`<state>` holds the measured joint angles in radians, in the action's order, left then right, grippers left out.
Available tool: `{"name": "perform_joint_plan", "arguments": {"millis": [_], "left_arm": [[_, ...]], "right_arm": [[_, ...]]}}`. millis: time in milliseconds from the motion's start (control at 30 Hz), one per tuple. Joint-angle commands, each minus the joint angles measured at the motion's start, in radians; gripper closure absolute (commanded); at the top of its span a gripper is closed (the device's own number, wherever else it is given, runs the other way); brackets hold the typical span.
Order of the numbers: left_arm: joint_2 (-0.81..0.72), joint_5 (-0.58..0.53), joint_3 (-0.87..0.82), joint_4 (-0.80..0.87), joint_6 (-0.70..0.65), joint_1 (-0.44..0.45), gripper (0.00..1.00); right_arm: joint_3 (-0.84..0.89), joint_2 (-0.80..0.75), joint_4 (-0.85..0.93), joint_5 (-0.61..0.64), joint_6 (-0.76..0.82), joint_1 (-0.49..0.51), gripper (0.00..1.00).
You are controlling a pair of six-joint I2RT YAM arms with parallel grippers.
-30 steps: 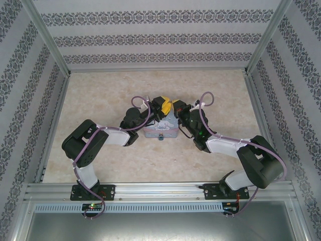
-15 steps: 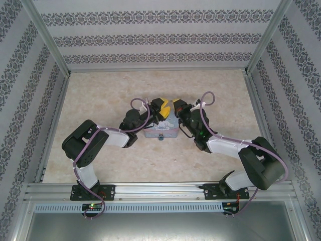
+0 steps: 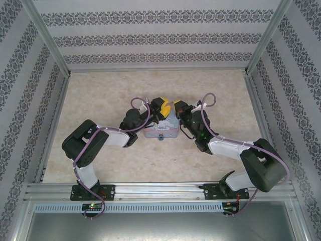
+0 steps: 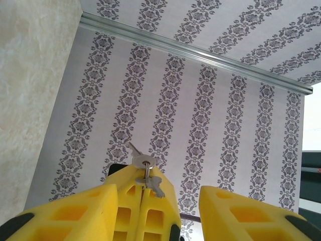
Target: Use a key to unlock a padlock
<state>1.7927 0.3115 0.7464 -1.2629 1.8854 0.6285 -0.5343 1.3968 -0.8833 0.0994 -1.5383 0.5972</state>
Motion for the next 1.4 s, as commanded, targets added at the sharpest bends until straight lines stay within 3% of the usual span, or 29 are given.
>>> {"name": "perform_joint_plan", "arguments": {"millis": [0,400,1367], "left_arm": [[0.020,-0.004,0.030,0.000,-0.026,0.010,0.55],[0.034,0.000,0.052,0.013,-0.029,0.005,0.57],[0.048,0.008,0.057,0.013,-0.031,0.003,0.77]], "right_arm": [[0.017,-0.025,-0.011,-0.004,0.027,-0.009,1.00],[0.031,-0.040,-0.004,-0.015,0.034,-0.009,1.00],[0.037,-0.039,-0.002,-0.018,0.035,-0.008,1.00]]}}
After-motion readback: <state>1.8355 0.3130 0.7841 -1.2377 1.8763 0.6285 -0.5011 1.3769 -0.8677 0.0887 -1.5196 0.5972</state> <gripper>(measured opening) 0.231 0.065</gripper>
